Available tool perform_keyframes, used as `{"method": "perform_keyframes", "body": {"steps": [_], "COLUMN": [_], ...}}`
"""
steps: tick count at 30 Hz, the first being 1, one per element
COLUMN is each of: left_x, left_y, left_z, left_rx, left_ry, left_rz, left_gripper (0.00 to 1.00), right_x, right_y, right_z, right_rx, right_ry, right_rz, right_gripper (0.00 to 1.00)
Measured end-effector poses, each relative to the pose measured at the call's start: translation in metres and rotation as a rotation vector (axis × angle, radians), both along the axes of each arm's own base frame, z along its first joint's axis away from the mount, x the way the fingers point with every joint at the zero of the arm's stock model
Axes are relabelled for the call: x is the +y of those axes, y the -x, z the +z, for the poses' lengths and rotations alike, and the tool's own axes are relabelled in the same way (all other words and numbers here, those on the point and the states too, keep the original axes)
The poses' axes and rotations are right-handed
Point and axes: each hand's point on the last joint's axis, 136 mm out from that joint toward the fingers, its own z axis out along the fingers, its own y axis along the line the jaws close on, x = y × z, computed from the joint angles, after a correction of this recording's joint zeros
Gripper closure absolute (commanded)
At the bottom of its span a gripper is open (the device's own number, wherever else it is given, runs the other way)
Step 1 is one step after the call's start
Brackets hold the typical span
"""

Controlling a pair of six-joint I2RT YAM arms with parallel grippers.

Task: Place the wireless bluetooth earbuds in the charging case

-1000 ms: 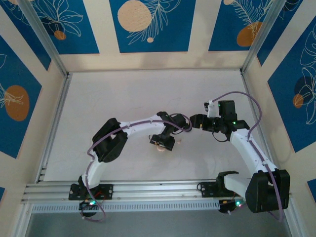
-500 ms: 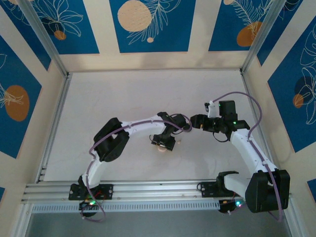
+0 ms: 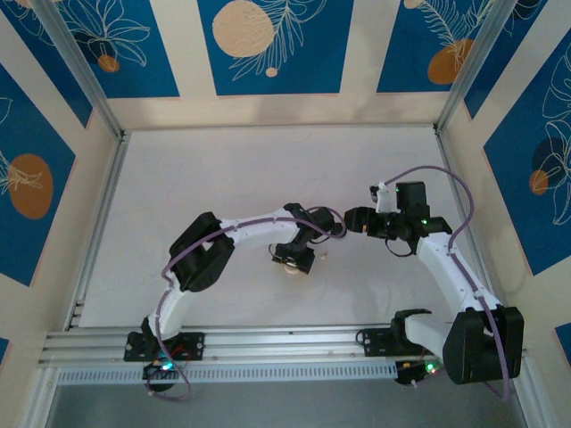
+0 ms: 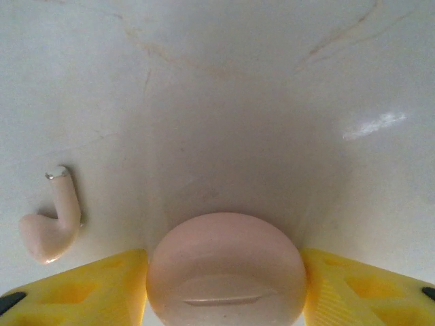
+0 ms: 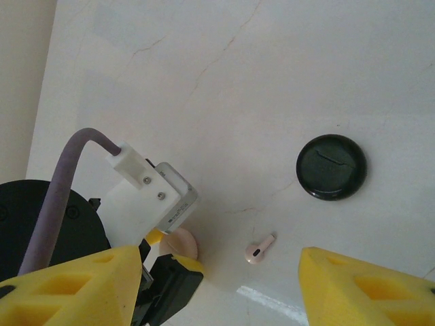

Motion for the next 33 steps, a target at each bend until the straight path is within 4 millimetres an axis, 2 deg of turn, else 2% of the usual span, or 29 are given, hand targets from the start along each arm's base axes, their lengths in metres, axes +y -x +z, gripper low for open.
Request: {"method": "perform_keyframes", "body": {"steps": [6,12,16,18,23,28,33], "left_x": [0.000,0.000,0.002,0.006,0.015,0.019,0.028], "left_y": [0.001,0.001,0.001,0.002,0.004,0.008,0.018], "left_z": [-0.001,0.000,0.001,0.003,0.021,0.052,0.061], "left_rx": [0.003,0.002,-0.016,-0.029,-0.108,-0.239,-0.365], "left_ry": [0.001,0.003,0.022,0.028,0.109,0.256,0.379], "left_rz": [-0.009,-0.027,-0.059,-0.078,-0.154,-0.266,-0.405], "left_gripper": [0.51,0.55,0.57,0.61,0.64,0.64,0.64], "right_x": [-0.001,-0.003,-0.004,-0.004,-0.001,0.004,0.014], "right_y": [0.000,0.000,0.001,0.001,0.004,0.010,0.019], "right_z": [0.001,0.005,0.012,0.015,0.023,0.031,0.037], "right_rx": [-0.005,-0.015,-0.034,-0.043,-0.052,-0.056,-0.034], "right_ry": [-0.002,-0.007,-0.029,-0.042,-0.079,-0.125,-0.198], "right_rz": [-0.001,-0.004,-0.004,-0.002,0.011,0.030,0.078], "right_gripper": [0.38,0.38,0.38,0.38,0.38,0.38,0.40]}}
